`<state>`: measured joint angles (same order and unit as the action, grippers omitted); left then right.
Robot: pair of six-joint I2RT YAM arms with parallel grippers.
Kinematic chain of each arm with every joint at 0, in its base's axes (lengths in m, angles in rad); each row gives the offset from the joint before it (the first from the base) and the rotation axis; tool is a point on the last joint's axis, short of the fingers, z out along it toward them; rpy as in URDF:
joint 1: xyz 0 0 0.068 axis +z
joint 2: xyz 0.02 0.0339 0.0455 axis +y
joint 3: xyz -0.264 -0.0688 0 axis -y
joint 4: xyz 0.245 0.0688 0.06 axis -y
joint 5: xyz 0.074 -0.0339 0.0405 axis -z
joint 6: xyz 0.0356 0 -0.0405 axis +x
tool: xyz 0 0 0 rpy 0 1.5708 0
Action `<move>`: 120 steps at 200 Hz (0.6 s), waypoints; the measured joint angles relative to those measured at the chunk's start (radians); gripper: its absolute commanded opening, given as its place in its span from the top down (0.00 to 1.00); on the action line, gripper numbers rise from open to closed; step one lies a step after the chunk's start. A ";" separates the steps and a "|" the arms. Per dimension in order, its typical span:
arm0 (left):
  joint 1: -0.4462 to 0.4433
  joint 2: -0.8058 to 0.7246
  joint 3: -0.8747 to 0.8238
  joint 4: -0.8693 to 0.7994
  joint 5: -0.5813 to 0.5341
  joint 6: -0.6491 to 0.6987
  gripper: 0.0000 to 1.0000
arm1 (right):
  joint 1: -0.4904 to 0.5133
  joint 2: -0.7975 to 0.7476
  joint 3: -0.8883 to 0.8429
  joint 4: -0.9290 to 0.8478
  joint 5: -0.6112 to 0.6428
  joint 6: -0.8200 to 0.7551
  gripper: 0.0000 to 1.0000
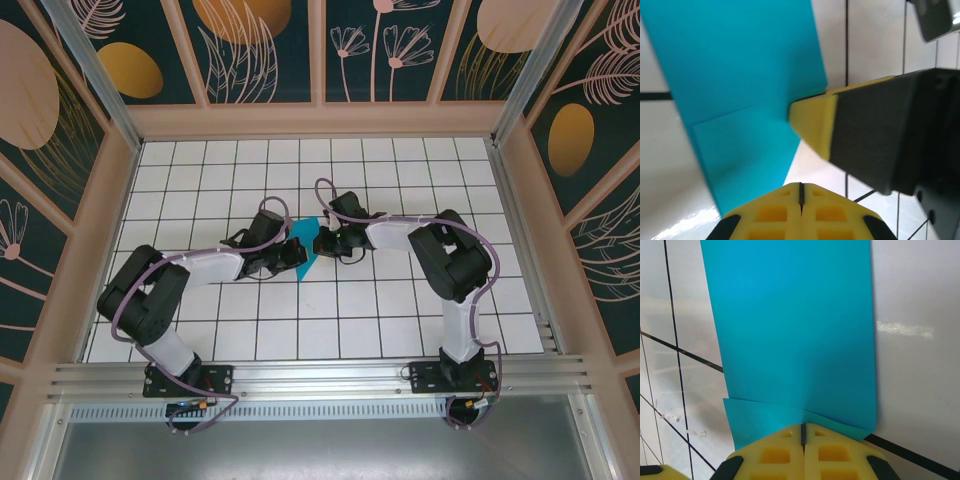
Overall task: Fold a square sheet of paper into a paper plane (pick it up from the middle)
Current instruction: Third fold the triangle at the center of the table.
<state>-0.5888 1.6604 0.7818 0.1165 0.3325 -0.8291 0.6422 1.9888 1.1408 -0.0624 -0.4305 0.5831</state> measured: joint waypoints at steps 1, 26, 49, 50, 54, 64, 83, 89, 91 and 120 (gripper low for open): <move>0.000 0.001 0.001 0.001 0.000 0.000 0.98 | 0.000 0.000 0.000 0.000 0.000 0.000 1.00; 0.000 0.053 0.025 0.016 0.016 0.006 1.00 | 0.000 0.000 0.000 0.000 0.000 0.000 1.00; 0.000 0.104 0.032 0.021 0.039 0.006 1.00 | -0.001 0.002 0.000 0.001 -0.002 0.003 1.00; 0.000 0.105 0.031 0.021 0.039 0.006 1.00 | -0.001 0.002 0.000 0.001 -0.002 0.003 1.00; 0.000 0.112 0.031 0.021 0.044 0.006 1.00 | -0.001 0.002 0.000 0.001 -0.002 0.003 1.00; 0.000 0.124 0.031 0.021 0.053 0.006 1.00 | -0.001 0.002 0.000 0.001 -0.002 0.003 1.00; 0.001 0.132 0.030 0.028 0.063 0.007 1.00 | -0.001 0.002 0.000 0.001 -0.002 0.003 1.00; 0.002 0.132 0.027 0.032 0.065 0.008 1.00 | -0.001 0.002 0.000 0.000 -0.003 0.003 1.00; 0.002 0.132 0.025 0.035 0.066 0.010 1.00 | -0.001 0.003 0.000 0.000 -0.003 0.003 1.00; 0.006 0.128 -0.011 0.092 0.079 0.019 1.00 | -0.002 0.006 0.006 -0.008 -0.004 0.003 1.00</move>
<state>-0.5823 1.7882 0.7704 0.2085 0.4118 -0.8101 0.6403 1.9949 1.1469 -0.0700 -0.4347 0.5865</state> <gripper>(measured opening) 0.070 0.050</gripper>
